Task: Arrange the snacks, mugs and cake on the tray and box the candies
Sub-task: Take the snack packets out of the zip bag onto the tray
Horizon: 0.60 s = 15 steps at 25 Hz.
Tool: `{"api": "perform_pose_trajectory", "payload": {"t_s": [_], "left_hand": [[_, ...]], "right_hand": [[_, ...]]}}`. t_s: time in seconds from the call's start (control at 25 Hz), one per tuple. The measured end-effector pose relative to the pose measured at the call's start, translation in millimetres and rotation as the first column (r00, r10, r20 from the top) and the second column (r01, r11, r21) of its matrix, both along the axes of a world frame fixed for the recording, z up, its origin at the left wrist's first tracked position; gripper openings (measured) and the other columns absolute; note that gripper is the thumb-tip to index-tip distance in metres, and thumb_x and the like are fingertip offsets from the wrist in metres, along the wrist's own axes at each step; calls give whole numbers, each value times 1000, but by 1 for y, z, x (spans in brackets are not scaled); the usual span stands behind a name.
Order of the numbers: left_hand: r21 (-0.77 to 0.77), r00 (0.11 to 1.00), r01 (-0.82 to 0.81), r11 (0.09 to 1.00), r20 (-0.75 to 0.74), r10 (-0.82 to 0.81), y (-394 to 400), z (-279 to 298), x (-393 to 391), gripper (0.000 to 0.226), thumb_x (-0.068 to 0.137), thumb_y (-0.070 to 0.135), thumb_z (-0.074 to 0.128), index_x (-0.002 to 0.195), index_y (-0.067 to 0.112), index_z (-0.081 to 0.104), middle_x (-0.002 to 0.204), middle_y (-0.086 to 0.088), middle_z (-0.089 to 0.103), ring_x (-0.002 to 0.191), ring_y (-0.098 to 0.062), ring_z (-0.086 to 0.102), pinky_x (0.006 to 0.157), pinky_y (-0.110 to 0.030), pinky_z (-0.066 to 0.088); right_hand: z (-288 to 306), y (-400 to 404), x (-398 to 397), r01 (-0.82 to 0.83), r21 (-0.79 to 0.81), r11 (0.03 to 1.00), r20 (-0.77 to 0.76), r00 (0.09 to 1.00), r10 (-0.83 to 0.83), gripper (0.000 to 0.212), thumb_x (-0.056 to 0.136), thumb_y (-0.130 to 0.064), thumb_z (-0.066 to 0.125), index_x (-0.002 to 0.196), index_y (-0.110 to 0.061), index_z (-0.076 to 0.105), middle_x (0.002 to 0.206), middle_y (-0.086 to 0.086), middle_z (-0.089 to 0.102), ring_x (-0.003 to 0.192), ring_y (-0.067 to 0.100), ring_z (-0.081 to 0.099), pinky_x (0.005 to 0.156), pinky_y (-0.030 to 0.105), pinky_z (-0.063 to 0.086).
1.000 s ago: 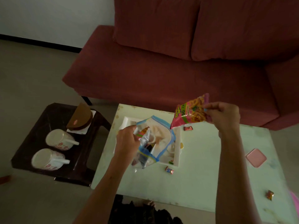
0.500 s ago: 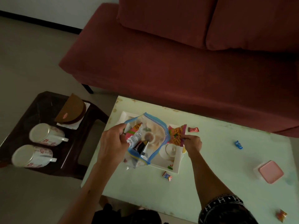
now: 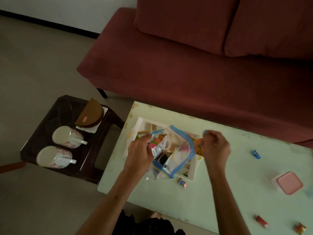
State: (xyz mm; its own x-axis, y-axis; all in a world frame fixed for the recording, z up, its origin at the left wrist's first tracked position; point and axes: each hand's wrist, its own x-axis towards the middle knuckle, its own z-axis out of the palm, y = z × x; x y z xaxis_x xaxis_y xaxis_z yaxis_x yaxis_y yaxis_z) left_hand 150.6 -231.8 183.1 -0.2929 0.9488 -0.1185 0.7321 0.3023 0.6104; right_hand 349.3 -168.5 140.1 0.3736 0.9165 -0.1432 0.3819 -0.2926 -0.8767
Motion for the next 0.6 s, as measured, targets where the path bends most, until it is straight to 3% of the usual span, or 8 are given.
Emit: {"api": "perform_pose_trajectory", "payload": {"t_s": [0.08,0.16,0.24,0.36,0.44,0.48,0.6], "left_hand": [[3,999,26,1000,22,-26,-7,6,2,24,80,-4,50,100,-2,63,92,-21,69,86,-33,64,73,-32,45],[30,997,66,997,40,-68,-14,12,5,31,81,-1,54,111,3,63,102,-15,71,94,-27,65,82,-31,49],[34,995,92,995,42,-94,-21,15,6,37,84,3,54,121,9,59,116,-10,67,107,-22,62,96,-33,48],[13,994,107,994,21,-107,-29,17,4,37,88,8,50,125,14,56,123,-5,64,114,-18,58,101,-31,44],[0,992,126,992,22,-126,-33,16,0,37,89,8,49,125,15,55,124,-5,63,114,-17,57,102,-30,44],[-3,990,137,991,24,-137,-35,16,-1,37,89,8,49,125,14,55,123,-5,63,114,-17,57,102,-29,44],[2,992,125,992,31,-125,-39,18,-5,37,86,4,50,122,12,57,120,-7,65,110,-20,60,98,-29,46]], "right_hand": [[16,-25,-38,-349,-87,933,29,935,353,10,76,-20,64,81,-23,71,74,-7,73,68,4,67,63,11,47],[12,-37,-74,-644,-257,721,149,711,688,22,79,-10,63,96,-21,71,99,-3,71,88,12,64,74,18,47],[-1,-42,-99,-751,-389,534,317,435,843,28,87,-7,51,111,-17,62,120,3,62,108,22,60,83,31,48],[-16,-49,-118,-740,-535,409,460,152,875,34,97,-9,35,128,-2,47,132,17,53,114,33,57,87,43,47],[-22,-54,-122,-759,-537,368,470,92,878,33,97,-8,36,127,-1,48,131,18,53,114,34,57,89,43,46],[-24,-54,-121,-774,-521,360,449,110,887,32,96,-7,39,126,-2,48,130,17,53,113,34,58,89,42,48],[-22,-52,-104,-769,-464,440,354,295,888,23,90,-5,48,110,-6,59,121,13,52,97,32,63,82,40,53]]}}
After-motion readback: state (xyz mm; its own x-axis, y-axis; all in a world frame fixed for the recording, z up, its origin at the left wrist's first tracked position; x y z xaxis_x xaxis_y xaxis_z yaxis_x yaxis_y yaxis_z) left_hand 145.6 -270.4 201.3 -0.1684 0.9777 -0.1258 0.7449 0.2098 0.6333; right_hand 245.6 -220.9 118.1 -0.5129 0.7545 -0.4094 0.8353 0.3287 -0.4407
